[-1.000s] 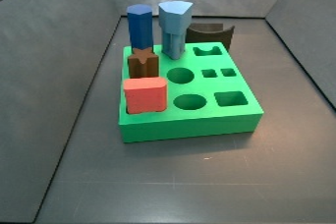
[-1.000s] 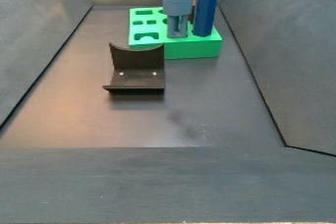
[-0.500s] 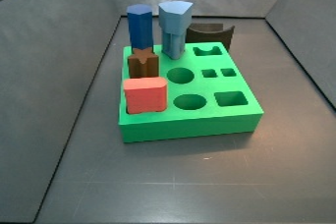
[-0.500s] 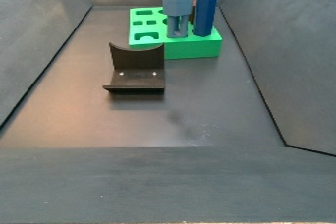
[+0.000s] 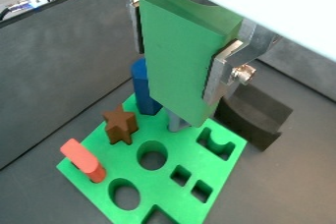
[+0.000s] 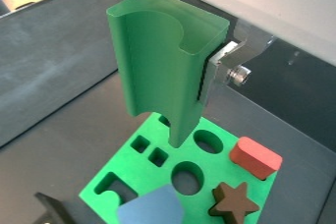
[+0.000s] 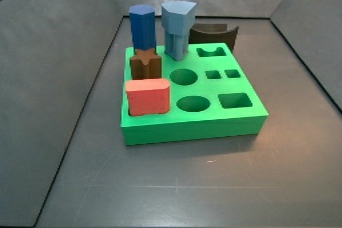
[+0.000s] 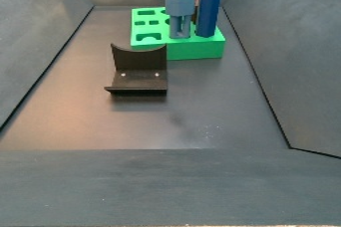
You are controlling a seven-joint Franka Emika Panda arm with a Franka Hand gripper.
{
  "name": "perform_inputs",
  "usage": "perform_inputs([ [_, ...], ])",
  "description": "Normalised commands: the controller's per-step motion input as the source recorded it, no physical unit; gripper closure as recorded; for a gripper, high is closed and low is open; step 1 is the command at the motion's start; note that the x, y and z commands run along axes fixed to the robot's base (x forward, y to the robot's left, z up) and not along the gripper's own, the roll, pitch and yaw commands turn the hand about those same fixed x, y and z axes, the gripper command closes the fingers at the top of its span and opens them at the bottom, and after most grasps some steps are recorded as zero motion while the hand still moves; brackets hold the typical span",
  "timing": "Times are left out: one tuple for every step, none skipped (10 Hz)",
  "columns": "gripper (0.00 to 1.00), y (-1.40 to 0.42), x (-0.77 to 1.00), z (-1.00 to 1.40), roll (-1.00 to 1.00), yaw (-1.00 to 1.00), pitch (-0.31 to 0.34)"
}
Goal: Pick up the arch object. Move up. Rotate the arch object. Move to above the board. Insert the arch object.
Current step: Insert the arch object.
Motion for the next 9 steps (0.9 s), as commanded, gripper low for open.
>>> perform_inputs([
  [1.0, 0.14, 1.0, 0.19, 0.05, 0.0, 0.179],
  [1.0, 0.17, 1.0, 0.0, 0.03, 0.0, 0.119],
  [1.0, 0.17, 1.0, 0.0, 0.0, 0.0, 0.093],
  [1.0, 0.18, 1.0, -0.06, 0.0, 0.0, 0.089],
  [1.0, 0.19, 1.0, -0.03, 0.01, 0.0, 0.081],
  [1.0, 0.18, 1.0, -0.08, 0.0, 0.0, 0.061],
  [1.0, 0.26, 1.0, -0.45, 0.0, 0.0, 0.016],
  [1.0, 0.25, 1.0, -0.5, 0.0, 0.0, 0.019],
  [1.0, 0.26, 1.0, -0.52, 0.0, 0.0, 0.031],
])
